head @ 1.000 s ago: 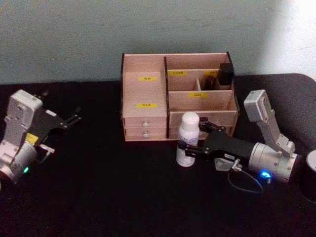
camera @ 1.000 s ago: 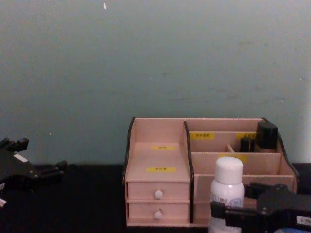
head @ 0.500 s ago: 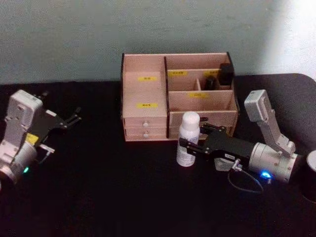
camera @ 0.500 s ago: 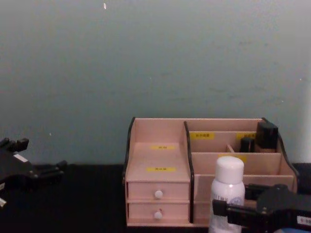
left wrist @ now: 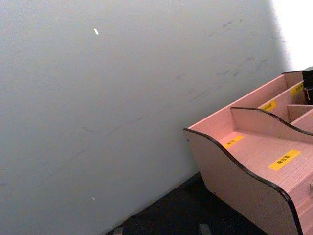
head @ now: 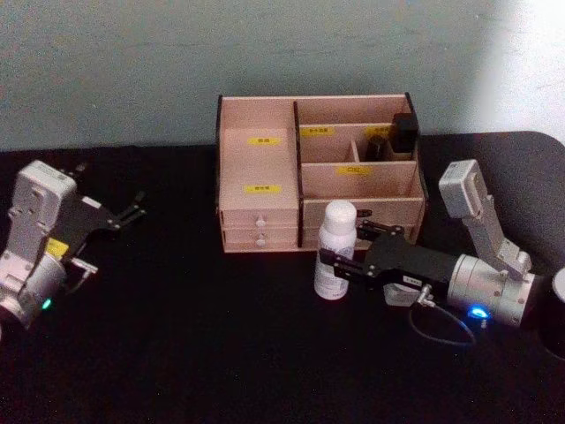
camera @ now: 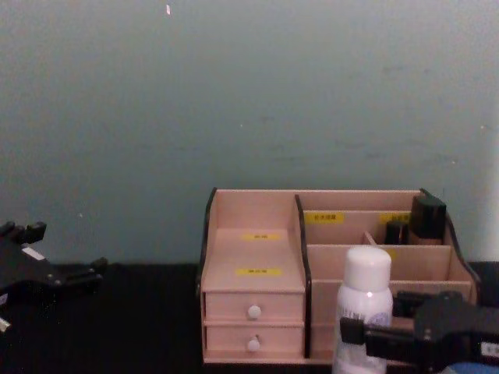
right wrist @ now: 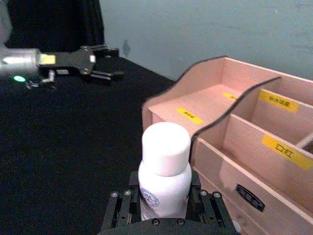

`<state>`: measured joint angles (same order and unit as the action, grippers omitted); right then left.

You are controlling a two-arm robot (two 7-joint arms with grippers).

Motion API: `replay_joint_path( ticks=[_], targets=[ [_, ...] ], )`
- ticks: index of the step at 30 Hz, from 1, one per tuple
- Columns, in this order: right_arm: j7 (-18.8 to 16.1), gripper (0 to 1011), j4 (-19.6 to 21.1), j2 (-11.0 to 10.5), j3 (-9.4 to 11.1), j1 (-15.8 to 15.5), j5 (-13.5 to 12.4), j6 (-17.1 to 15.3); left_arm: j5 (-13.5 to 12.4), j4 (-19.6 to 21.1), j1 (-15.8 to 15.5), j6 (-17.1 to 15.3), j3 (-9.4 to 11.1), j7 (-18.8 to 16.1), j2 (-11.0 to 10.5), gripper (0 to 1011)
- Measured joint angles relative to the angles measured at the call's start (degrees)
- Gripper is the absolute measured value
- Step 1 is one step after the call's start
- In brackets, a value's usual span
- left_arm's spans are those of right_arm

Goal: Pick up the facial cleanser and watermelon frost from the table and place them into the tiered storage box.

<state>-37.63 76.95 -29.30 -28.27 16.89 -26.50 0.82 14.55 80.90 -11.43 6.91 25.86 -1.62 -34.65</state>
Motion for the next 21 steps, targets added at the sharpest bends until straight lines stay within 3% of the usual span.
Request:
replay_joint_path(
  ticks=[7, 12, 21],
  targets=[
    [-1.3, 593, 3.8, -1.4, 1.1, -0.2, -3.4, -2.2, 0.0, 0.0, 0.0, 0.0, 0.0, 0.0, 0.0, 1001],
    [0.0, 593, 6.3, -1.7, 2.7, 0.6, -5.8, -2.7, 0.0, 0.0, 0.0, 0.0, 0.0, 0.0, 0.0, 1001],
    [5.8, 593, 5.7, 0.5, 3.9, 4.6, -5.4, -3.0, 0.0, 0.0, 0.0, 0.0, 0.0, 0.0, 0.0, 1001]
  ],
)
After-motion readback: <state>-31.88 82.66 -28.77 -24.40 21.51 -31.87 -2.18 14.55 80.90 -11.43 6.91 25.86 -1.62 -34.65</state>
